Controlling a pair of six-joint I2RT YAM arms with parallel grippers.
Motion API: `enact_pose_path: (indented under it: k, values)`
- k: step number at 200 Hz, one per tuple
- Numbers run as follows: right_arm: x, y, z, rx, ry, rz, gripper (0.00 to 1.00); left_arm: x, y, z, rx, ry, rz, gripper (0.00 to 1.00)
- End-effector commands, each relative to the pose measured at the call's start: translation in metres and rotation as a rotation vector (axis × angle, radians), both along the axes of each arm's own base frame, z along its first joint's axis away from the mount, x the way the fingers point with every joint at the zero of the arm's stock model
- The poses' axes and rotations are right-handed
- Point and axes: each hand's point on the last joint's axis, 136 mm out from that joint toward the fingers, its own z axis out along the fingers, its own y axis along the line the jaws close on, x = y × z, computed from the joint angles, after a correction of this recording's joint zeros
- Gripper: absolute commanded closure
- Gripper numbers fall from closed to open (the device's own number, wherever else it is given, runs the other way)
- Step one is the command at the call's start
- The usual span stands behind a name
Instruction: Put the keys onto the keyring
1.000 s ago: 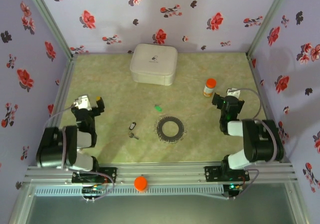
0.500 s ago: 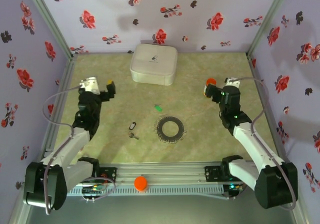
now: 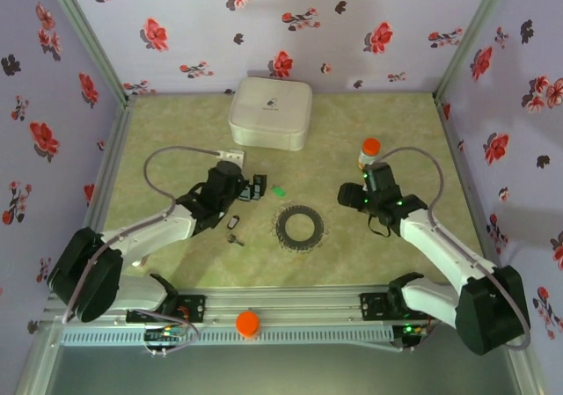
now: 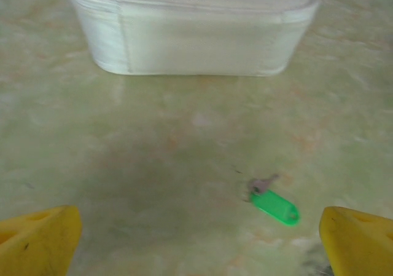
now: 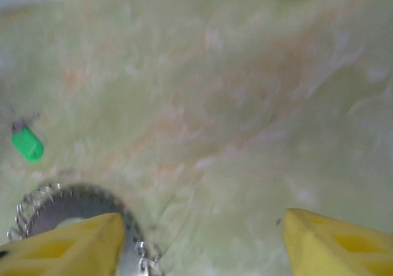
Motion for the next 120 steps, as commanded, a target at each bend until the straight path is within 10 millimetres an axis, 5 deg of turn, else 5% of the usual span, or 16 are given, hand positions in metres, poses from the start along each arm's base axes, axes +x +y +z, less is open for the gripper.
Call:
enact_pose_path:
  k: [1, 33, 62, 120]
  values:
    - [-0.026, 0.012, -0.012, 0.005, 0.146, 0.016, 0.36, -0.01, -0.011, -0.007, -0.028, 0.056, 0.041, 0.0]
    - [-0.048, 0.025, -0.021, 0.0, 0.2, 0.031, 0.39, -0.033, -0.024, -0.027, 0.047, 0.132, -0.011, 0.0]
    - [-0.052, 0.023, -0.03, 0.104, 0.22, -0.164, 0.42, -0.042, -0.027, -0.041, 0.056, 0.156, -0.033, 0.0]
    - [-0.049, 0.047, -0.036, 0.399, 0.24, -0.375, 0.47, -0.014, -0.065, -0.023, -0.048, -0.001, -0.084, 0.0]
